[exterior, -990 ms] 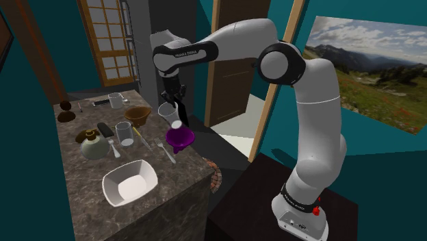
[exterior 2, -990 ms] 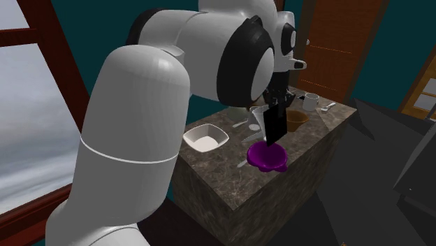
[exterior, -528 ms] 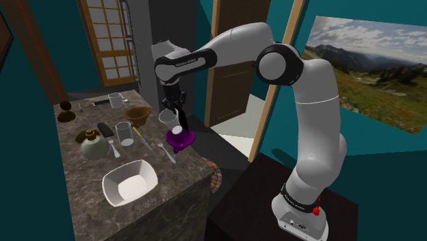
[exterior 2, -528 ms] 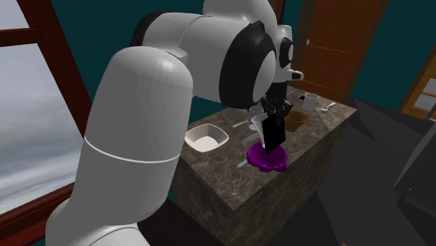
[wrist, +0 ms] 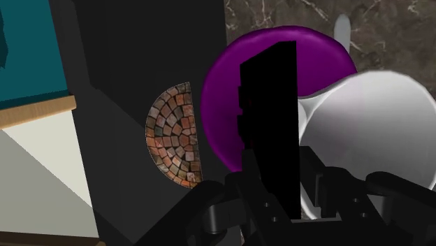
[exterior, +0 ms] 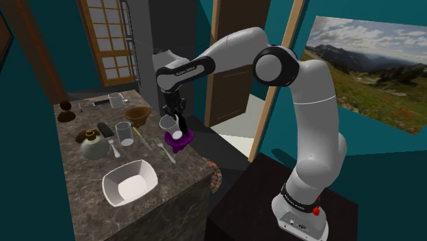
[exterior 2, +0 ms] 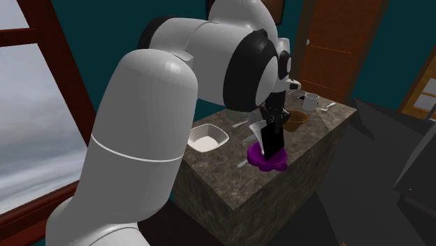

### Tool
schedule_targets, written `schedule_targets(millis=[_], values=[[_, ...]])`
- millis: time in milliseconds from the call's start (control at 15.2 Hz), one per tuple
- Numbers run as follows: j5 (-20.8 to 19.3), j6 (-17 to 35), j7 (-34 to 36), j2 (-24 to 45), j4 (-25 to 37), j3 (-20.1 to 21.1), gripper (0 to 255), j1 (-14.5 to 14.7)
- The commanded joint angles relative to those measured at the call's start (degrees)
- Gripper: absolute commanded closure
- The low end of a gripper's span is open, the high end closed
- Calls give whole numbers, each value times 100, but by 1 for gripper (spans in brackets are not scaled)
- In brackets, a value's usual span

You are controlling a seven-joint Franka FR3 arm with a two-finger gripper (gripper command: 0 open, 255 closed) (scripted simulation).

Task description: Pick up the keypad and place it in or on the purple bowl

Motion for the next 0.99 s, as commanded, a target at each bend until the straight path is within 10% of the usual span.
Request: schedule_targets(millis=[0, 330, 396, 924], values=[[-2, 21, 6, 0, -18, 0, 255, 1], [-2, 21, 6, 0, -18, 0, 255, 1], [-2, 21, 6, 0, -17, 0, 0, 1], [57, -498, -44, -102, 402, 40, 0, 57]])
